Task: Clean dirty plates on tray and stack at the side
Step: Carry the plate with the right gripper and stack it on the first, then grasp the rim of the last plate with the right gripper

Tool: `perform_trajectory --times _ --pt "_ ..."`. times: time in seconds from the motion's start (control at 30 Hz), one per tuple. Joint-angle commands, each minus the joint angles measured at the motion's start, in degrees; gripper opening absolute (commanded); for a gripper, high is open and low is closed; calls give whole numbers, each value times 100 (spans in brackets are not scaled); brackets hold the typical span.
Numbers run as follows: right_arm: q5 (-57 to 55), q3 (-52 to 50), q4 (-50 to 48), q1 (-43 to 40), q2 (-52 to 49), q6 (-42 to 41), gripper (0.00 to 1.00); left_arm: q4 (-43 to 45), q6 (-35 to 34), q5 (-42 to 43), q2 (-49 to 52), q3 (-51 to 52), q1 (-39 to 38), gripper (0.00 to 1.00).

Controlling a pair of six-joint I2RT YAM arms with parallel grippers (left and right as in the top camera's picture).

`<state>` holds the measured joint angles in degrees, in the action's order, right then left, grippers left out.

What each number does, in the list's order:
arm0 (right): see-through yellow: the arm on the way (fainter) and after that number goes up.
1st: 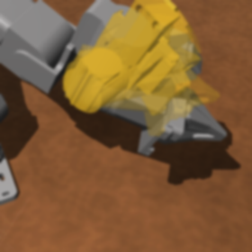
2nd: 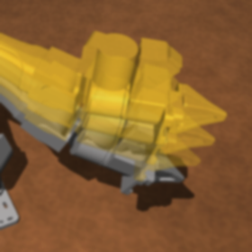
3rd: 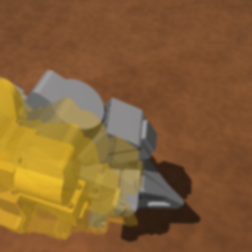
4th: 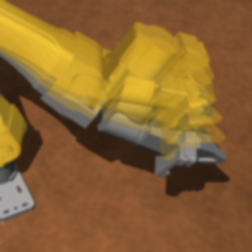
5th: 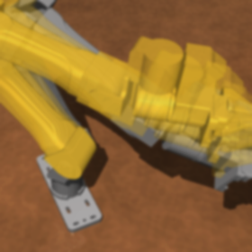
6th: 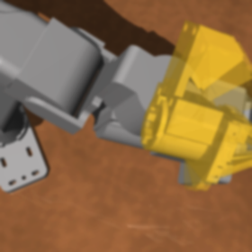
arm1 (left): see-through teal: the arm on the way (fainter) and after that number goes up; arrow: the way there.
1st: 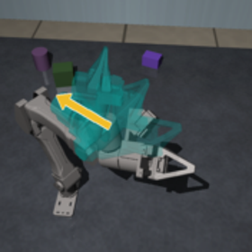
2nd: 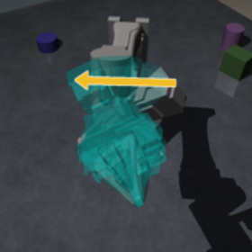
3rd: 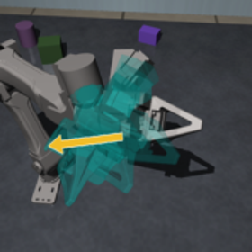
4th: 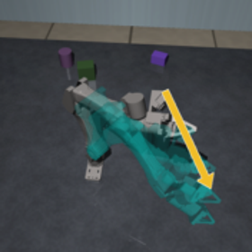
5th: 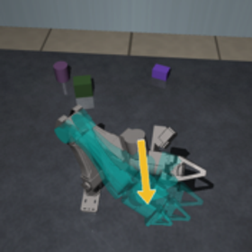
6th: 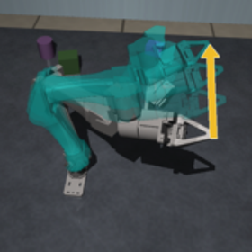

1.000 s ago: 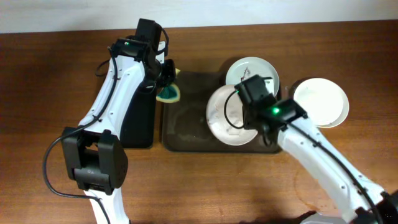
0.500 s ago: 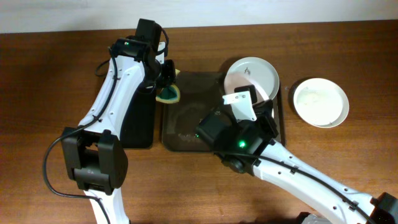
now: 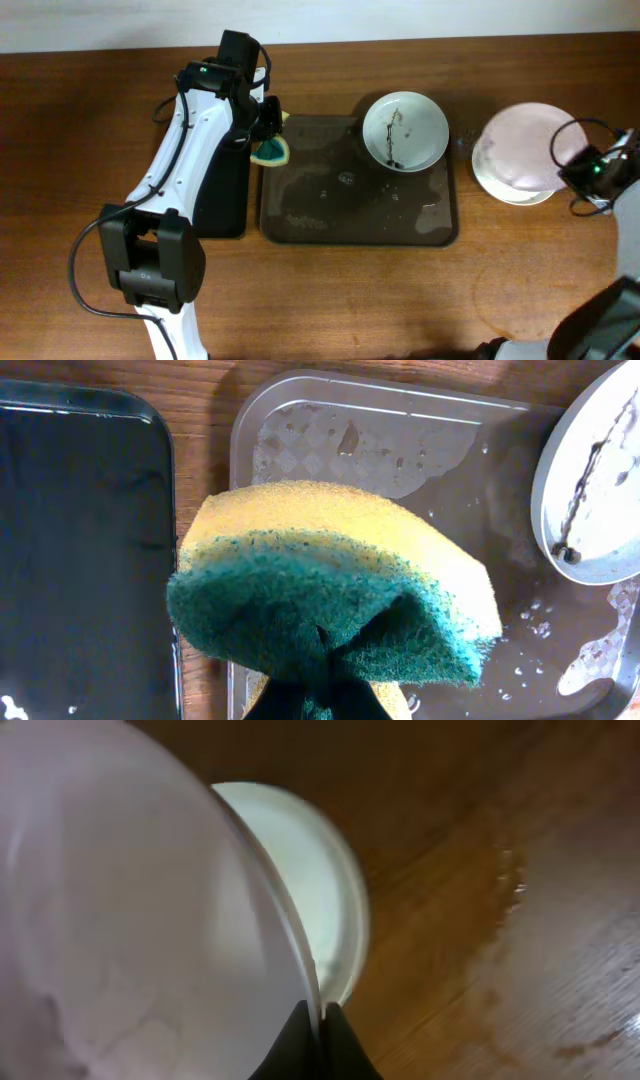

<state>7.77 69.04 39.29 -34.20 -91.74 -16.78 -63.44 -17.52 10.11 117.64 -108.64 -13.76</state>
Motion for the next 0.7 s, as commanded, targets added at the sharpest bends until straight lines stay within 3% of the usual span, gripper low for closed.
perform_trajectory --times 0.0,0.07,0.1,0.17,0.2,0.3,0.43,0.53,0.67 --pt "66 13 -566 -59 -820 -17 4 17 92 13 -33 -79 -11 0" --pt "131 13 -946 -20 -1331 -17 4 17 92 -7 -33 -79 -11 0" --pt "127 13 -1001 66 -1443 -17 8 17 92 -7 -33 -79 -11 0" --pt "177 151 -929 289 -1427 -13 50 15 92 -94 -33 -79 -11 0" --pt "229 334 -752 396 -1423 9 54 17 92 -92 -33 -79 -11 0" --pt "280 1663 643 1357 -1421 420 53 15 92 -92 -33 -79 -11 0" --pt "361 1567 450 2767 -1631 -157 52 17 92 -114 -33 -79 -11 0" --pt "-166 1561 308 3178 -2315 -518 43 11 92 -109 -33 -79 -13 0" --pt "-223 1561 518 3377 -2955 -487 24 13 92 -109 -33 -79 -11 0"
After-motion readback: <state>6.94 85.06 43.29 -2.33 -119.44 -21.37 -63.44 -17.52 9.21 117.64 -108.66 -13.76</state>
